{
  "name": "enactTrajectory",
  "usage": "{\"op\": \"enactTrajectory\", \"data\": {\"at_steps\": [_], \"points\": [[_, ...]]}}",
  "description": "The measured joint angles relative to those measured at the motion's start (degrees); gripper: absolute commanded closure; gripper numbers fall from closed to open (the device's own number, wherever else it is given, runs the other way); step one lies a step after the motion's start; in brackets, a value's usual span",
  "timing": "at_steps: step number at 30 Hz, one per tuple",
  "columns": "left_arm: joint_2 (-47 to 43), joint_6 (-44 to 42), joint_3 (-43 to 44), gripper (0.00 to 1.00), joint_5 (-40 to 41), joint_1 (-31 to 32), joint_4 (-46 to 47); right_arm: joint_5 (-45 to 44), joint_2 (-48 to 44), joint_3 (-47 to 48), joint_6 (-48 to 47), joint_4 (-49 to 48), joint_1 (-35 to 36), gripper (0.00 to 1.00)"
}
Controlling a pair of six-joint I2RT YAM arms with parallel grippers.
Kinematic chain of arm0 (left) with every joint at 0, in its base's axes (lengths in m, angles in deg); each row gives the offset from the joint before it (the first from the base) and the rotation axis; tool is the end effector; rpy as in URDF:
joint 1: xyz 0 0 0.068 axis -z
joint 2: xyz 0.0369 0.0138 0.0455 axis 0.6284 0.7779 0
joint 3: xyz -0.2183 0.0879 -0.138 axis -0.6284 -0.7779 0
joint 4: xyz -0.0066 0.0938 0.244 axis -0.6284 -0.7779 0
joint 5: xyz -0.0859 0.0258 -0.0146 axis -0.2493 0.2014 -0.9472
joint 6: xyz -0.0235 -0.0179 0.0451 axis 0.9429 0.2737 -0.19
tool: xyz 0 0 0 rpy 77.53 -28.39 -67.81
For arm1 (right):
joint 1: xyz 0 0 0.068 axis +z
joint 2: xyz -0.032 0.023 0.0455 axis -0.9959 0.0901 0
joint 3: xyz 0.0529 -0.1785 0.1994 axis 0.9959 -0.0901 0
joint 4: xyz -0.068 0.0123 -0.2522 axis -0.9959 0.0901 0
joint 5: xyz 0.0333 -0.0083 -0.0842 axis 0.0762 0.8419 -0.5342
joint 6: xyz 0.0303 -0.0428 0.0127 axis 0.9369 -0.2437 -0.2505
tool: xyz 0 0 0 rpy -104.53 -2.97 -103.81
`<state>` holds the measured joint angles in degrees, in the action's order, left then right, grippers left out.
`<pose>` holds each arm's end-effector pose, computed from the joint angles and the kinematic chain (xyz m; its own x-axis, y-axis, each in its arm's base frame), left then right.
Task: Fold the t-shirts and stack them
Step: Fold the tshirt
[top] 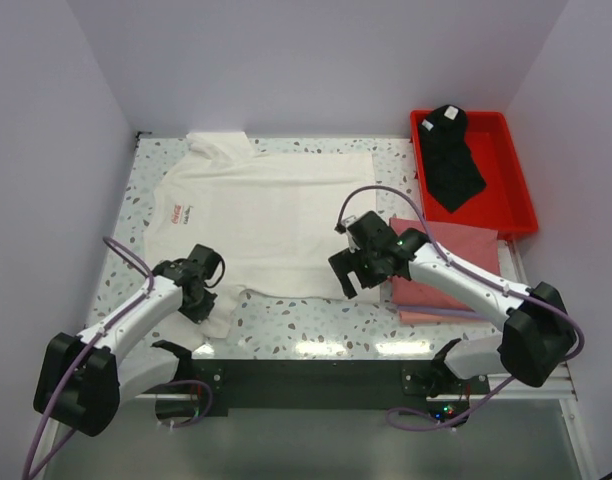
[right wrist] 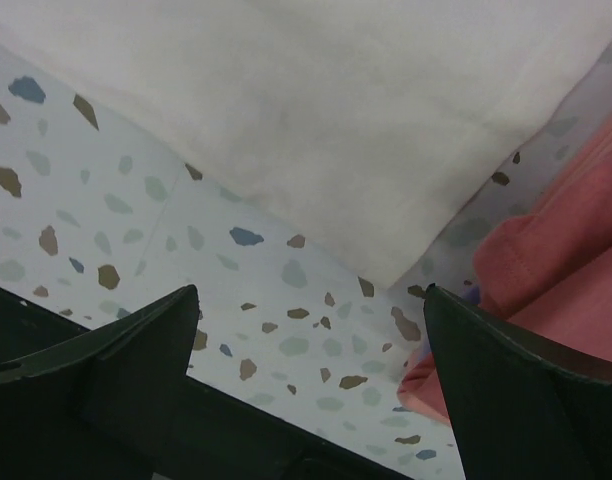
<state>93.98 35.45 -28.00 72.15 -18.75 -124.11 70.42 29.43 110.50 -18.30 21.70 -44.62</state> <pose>0.1434 -0.0407 0.1654 -0.4389 -0.8372 -0.3262 -0.8781 0.4766 -0.0417 0.2050 0.1716 0.2415 -0.7973 -0.3992 -0.4528 -0.4740 0.8785 0.0601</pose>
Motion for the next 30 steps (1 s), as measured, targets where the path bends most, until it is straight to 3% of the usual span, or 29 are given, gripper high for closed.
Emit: {"op": "enactTrajectory", "data": {"at_steps": [3, 7, 21, 25, 30], "points": [[-0.35, -0.04, 0.31, 1.00, 0.00, 0.00, -0.15, 0.39, -0.70, -2.21, -1.11, 0.74, 1.84, 0.06], [-0.35, -0.44, 0.52, 1.00, 0.13, 0.00, -0.63, 0.48, 1.99, -3.04, -1.27, 0.68, 3.04, 0.18], [0.15, -1.25, 2.36, 1.00, 1.40, 0.04, -1.36, -1.18, 16.41, 0.52, -1.46, 1.42, 3.19, 0.30], [0.35, -1.31, 2.56, 1.00, 1.53, 0.09, -1.36, -1.68, 19.28, 2.05, -1.66, 1.90, 3.19, 0.48], [-0.17, -1.29, 2.60, 1.00, 2.10, 0.09, -1.38, -2.93, 20.52, 2.49, -1.51, 2.71, 3.19, 0.57]]}}
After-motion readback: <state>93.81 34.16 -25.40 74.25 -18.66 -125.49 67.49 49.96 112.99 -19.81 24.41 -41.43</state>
